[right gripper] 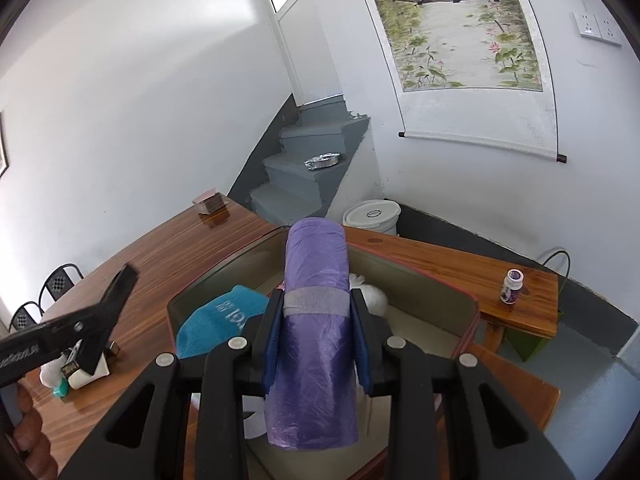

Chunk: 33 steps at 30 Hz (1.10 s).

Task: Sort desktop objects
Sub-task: 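Carry the black comb with the left gripper while the right carries the purple roll to the pink tin, then open both grippers to drop the comb and purple roll into the pink tin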

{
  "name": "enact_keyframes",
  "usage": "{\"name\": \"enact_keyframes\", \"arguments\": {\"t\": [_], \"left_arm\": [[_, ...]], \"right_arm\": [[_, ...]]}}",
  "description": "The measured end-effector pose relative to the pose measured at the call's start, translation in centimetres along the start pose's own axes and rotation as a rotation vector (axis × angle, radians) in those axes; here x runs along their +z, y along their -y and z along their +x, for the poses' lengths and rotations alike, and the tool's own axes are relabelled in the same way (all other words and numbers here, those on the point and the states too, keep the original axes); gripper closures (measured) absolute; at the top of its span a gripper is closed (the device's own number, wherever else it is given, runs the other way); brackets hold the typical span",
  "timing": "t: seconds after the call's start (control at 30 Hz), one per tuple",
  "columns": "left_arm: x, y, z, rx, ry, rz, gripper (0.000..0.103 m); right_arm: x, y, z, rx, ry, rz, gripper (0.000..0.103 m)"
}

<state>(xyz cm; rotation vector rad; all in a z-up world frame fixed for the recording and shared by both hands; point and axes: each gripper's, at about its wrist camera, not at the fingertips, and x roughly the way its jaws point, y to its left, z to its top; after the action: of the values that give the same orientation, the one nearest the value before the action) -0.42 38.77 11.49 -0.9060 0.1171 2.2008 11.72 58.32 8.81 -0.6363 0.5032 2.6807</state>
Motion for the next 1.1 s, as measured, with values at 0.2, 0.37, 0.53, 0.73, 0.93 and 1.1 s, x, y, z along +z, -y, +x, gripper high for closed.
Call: {"name": "enact_keyframes", "arguments": {"t": [0.2, 0.37, 0.53, 0.73, 0.93, 1.1], "left_arm": [[1.7, 1.4, 2.4, -0.075, -0.016, -0.006, 0.074], [2.0, 2.0, 4.3, -0.100, -0.053, 0.001, 0.071], [1.5, 1.5, 5.0, -0.084, -0.056, 0.019, 0.042], [1.1, -1.3, 3.8, -0.034, -0.037, -0.035, 0.042], [0.1, -4.9, 1.0, 0.086, 0.012, -0.068, 0.042], [-1.6, -9.6, -2.0, 0.233, 0.043, -0.126, 0.042]], "right_arm": [[-0.2, -0.7, 0.7, -0.016, -0.016, -0.053, 0.069], [-0.4, -0.6, 1.5, -0.028, -0.035, -0.034, 0.068], [-0.7, -0.5, 1.8, -0.021, -0.041, -0.008, 0.060], [-0.3, -1.8, 0.8, -0.028, 0.014, -0.022, 0.041], [0.1, -3.8, 0.1, 0.006, 0.055, -0.027, 0.027], [-0.2, -7.1, 0.2, 0.087, 0.045, -0.063, 0.022]]}}
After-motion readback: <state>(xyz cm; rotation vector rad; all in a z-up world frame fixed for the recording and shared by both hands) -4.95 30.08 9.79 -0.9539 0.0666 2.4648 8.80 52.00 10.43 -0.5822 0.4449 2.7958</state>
